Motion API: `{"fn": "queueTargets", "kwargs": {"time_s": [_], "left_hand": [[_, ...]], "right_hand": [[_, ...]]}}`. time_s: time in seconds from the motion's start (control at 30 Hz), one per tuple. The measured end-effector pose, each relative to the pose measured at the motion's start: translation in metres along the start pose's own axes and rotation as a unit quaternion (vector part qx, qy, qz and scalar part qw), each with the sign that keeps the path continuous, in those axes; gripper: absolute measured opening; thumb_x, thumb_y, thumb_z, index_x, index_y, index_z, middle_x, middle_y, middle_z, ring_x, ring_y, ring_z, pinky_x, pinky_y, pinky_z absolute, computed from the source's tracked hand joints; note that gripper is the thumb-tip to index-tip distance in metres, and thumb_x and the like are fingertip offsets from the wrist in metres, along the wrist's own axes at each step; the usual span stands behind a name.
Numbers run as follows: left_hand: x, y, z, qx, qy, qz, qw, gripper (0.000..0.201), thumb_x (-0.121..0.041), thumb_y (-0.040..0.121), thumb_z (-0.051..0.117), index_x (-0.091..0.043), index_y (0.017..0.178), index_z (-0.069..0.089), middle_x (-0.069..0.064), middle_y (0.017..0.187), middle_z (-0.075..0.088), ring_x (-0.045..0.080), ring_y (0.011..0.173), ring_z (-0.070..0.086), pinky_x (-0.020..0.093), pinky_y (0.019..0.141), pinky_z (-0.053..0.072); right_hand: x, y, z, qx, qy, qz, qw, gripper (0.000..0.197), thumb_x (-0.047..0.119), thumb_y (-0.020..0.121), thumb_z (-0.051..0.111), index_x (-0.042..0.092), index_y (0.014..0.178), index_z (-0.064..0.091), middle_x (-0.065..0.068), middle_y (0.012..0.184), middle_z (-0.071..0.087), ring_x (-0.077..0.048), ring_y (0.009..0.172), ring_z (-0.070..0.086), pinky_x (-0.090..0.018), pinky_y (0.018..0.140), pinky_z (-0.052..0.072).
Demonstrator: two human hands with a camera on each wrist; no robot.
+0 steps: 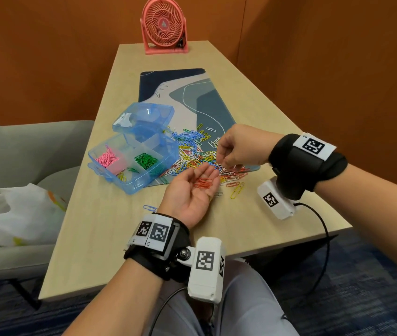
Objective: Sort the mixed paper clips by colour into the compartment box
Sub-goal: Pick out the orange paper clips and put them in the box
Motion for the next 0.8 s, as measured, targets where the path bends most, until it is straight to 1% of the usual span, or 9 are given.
{"fn": "queueTargets", "kwargs": {"time_s": [0.1,0.2,0.27,0.33,0.4,0.47,0.53,0.67,0.8], "left_hand": [[-0.002,0.001,-0.004,-0.013,0.006,0.004,1.0,0.033,-0.016,0.101,0.031,0.001,0.09,0.057,0.015,0.092,0.06,0.025,0.087,0.058,0.039,0.092,0.045],[-0.003,0.002,-0.01,-0.024,-0.002,0.001,1.0,0.033,-0.016,0.101,0.03,0.0,0.089,0.057,0.014,0.089,0.061,0.024,0.086,0.059,0.036,0.093,0.043],[-0.003,0.003,-0.012,-0.026,-0.007,0.002,1.0,0.035,-0.018,0.101,0.03,0.0,0.089,0.057,0.013,0.088,0.061,0.024,0.086,0.06,0.036,0.092,0.043],[-0.003,0.003,-0.012,-0.027,-0.01,0.003,1.0,0.037,-0.02,0.102,0.029,0.0,0.089,0.057,0.014,0.088,0.062,0.024,0.087,0.06,0.036,0.091,0.043],[-0.003,0.003,-0.012,-0.028,-0.011,0.004,1.0,0.038,-0.021,0.102,0.029,0.001,0.09,0.057,0.014,0.089,0.062,0.025,0.087,0.06,0.036,0.092,0.043],[-0.003,0.003,-0.011,-0.027,-0.011,0.005,1.0,0.038,-0.021,0.102,0.029,0.0,0.09,0.057,0.014,0.09,0.062,0.025,0.088,0.06,0.036,0.092,0.043],[-0.003,0.003,-0.011,-0.026,-0.011,0.007,1.0,0.037,-0.021,0.102,0.029,0.0,0.09,0.057,0.014,0.09,0.062,0.024,0.087,0.06,0.036,0.092,0.043],[-0.003,0.003,-0.011,-0.024,-0.009,0.009,1.0,0.036,-0.02,0.101,0.03,0.0,0.09,0.057,0.014,0.091,0.062,0.024,0.088,0.06,0.036,0.091,0.043],[-0.003,0.003,-0.012,-0.023,-0.01,0.012,1.0,0.036,-0.021,0.102,0.03,0.0,0.09,0.057,0.014,0.091,0.062,0.025,0.088,0.06,0.036,0.091,0.043]], "right_hand": [[-0.019,0.005,0.008,0.009,-0.086,0.026,0.996,0.015,0.006,0.083,0.063,0.016,0.088,0.073,0.007,0.073,0.066,-0.011,0.067,0.058,-0.016,0.057,0.043],[-0.034,0.009,0.014,0.017,-0.114,0.04,0.993,0.016,0.007,0.085,0.061,0.013,0.094,0.074,-0.001,0.09,0.071,-0.012,0.075,0.056,-0.019,0.067,0.041],[-0.04,0.01,0.011,0.012,-0.127,0.048,0.991,0.018,0.008,0.086,0.06,0.012,0.097,0.074,-0.002,0.095,0.071,-0.013,0.078,0.056,-0.02,0.067,0.04],[-0.046,0.01,0.007,0.011,-0.12,0.062,0.991,0.021,0.003,0.086,0.058,0.012,0.098,0.073,-0.002,0.094,0.069,-0.014,0.08,0.055,-0.019,0.061,0.042],[-0.051,0.009,0.003,0.008,-0.104,0.075,0.992,0.024,-0.002,0.084,0.055,0.012,0.095,0.073,-0.001,0.087,0.066,-0.014,0.078,0.055,-0.018,0.061,0.043],[-0.055,0.01,0.0,-0.004,-0.101,0.08,0.992,0.024,-0.003,0.081,0.057,0.012,0.091,0.072,0.001,0.084,0.065,-0.015,0.078,0.056,-0.022,0.065,0.046],[-0.058,0.009,-0.001,-0.004,-0.109,0.086,0.99,0.019,-0.001,0.08,0.064,0.013,0.09,0.07,0.001,0.085,0.065,-0.016,0.078,0.056,-0.023,0.067,0.046],[-0.06,0.008,0.006,0.015,-0.135,0.083,0.987,0.013,0.005,0.081,0.069,0.012,0.092,0.07,0.001,0.083,0.063,-0.015,0.077,0.055,-0.02,0.06,0.042],[-0.062,0.007,0.004,0.01,-0.136,0.084,0.987,0.017,0.001,0.084,0.061,0.009,0.094,0.071,-0.002,0.091,0.068,-0.015,0.079,0.055,-0.025,0.072,0.047]]}}
Point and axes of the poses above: each hand's wrist, its own y-axis towards the middle knuckle, its own z-axis out of the palm, x = y × z, the point moved 4 cm from there along y, towards the middle knuckle
